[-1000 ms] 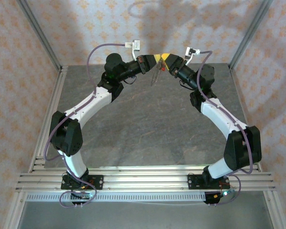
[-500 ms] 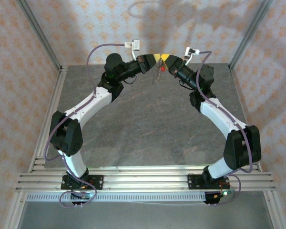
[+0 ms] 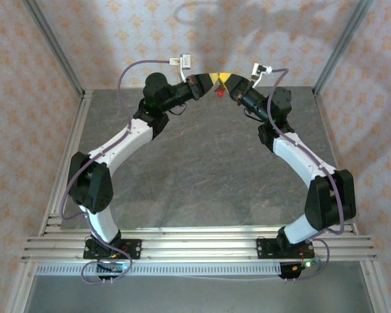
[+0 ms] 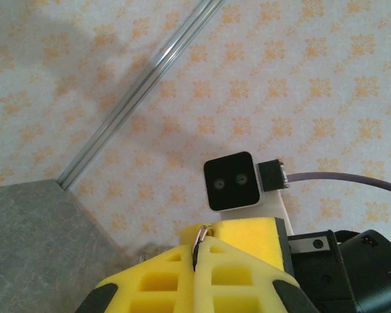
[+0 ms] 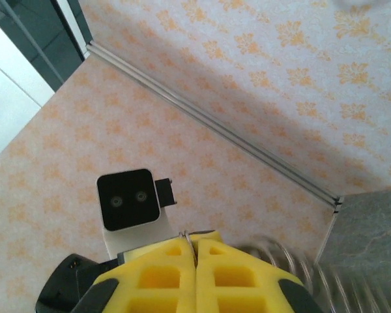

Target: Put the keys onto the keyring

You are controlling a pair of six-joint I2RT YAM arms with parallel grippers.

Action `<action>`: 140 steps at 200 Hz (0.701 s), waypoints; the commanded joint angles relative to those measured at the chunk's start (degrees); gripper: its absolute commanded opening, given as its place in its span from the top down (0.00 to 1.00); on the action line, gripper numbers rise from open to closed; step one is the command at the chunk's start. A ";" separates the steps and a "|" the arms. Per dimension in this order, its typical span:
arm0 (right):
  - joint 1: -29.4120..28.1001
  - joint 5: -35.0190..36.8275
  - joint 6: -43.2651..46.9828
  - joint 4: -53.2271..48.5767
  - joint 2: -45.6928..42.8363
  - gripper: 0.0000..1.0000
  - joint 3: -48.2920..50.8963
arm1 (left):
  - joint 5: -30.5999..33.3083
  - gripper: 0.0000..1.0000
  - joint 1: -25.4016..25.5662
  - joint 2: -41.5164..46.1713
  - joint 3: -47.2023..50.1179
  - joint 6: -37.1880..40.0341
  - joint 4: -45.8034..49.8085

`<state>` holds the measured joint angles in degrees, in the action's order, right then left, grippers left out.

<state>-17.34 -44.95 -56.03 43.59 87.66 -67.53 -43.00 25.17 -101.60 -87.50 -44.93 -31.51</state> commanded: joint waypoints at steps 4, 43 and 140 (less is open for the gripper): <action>-0.95 -0.80 0.66 2.11 0.59 1.00 -2.18 | -1.86 1.00 1.29 2.43 -0.56 1.51 -1.41; -0.94 -0.16 1.18 1.98 0.52 1.00 -1.56 | -1.55 1.00 1.29 2.94 -0.56 1.95 -0.82; 0.02 0.83 3.30 0.18 -0.20 1.00 0.46 | 2.46 0.66 0.59 5.33 0.62 3.18 1.35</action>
<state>-17.67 -44.53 -53.95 42.81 87.70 -67.48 -40.84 25.15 -100.16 -87.15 -43.03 -28.47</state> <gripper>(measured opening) 0.043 0.308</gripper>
